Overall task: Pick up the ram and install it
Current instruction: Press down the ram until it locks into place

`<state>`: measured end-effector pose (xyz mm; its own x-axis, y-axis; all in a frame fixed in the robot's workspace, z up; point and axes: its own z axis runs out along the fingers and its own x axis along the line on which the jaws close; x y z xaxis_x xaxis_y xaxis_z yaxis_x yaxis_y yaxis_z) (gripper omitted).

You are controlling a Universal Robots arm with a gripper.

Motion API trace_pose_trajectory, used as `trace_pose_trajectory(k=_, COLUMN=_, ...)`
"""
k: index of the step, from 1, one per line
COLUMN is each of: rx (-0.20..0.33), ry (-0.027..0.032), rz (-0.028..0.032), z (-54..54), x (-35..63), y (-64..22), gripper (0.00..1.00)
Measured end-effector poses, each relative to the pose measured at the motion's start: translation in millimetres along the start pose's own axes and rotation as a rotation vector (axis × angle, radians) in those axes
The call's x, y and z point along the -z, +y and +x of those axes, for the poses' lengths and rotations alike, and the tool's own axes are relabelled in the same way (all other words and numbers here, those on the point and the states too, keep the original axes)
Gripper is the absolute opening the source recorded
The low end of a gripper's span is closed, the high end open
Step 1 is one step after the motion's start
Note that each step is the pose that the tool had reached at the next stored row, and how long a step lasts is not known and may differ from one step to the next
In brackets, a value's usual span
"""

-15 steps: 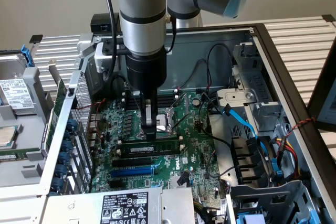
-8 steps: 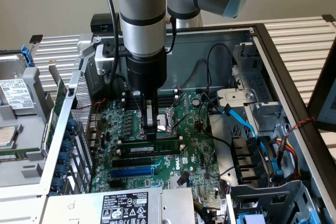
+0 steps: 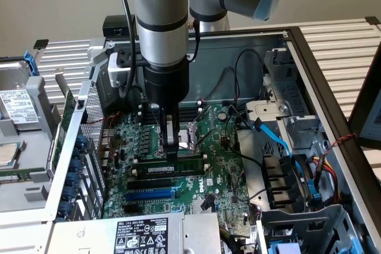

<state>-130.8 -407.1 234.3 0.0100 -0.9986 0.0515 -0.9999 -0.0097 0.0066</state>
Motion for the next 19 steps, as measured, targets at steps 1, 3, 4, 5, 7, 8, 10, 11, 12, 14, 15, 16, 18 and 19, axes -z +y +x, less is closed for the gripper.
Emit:
trace_pose_trajectory(k=1, rx=0.001, ry=-0.0001, rz=0.0001, z=0.0, x=-0.4, y=0.0, gripper=0.11)
trace_pose_trajectory(k=3, rx=0.004, ry=0.0, rz=0.0002, z=-0.1, x=-1.1, y=0.0, gripper=0.11)
trace_pose_trajectory(k=4, rx=0.005, ry=0.0, rz=0.0003, z=-0.1, x=-1.4, y=0.0, gripper=0.11)
trace_pose_trajectory(k=5, rx=0.006, ry=0.0, rz=0.0004, z=-0.1, x=-1.6, y=0.0, gripper=0.11)
trace_pose_trajectory(k=7, rx=0.008, ry=-0.0001, rz=0.0006, z=-0.1, x=-2.2, y=0.0, gripper=0.11)
trace_pose_trajectory(k=8, rx=0.009, ry=0.0, rz=0.0005, z=-0.1, x=-2.4, y=0.0, gripper=0.11)
trace_pose_trajectory(k=10, rx=0.012, ry=0.0002, rz=0.0006, z=-0.1, x=-2.7, y=0.0, gripper=0.11)
trace_pose_trajectory(k=11, rx=0.013, ry=0.0001, rz=0.0007, z=-0.2, x=-2.9, y=0.0, gripper=0.11)
trace_pose_trajectory(k=12, rx=0.014, ry=0.0, rz=0.0008, z=-0.2, x=-3.1, y=0.0, gripper=0.11)
trace_pose_trajectory(k=14, rx=0.015, ry=0.0, rz=0.0009, z=-0.2, x=-3.4, y=0.0, gripper=0.11)
trace_pose_trajectory(k=15, rx=0.016, ry=0.0, rz=0.0009, z=-0.2, x=-3.5, y=-0.1, gripper=0.11)
trace_pose_trajectory(k=16, rx=0.016, ry=0.0001, rz=0.0008, z=-0.2, x=-3.6, y=0.0, gripper=0.11)
trace_pose_trajectory(k=18, rx=0.017, ry=0.0001, rz=0.0008, z=-0.2, x=-3.9, y=0.0, gripper=0.11)
trace_pose_trajectory(k=19, rx=0.017, ry=0.0001, rz=0.0009, z=-0.2, x=-4.1, y=0.0, gripper=0.11)
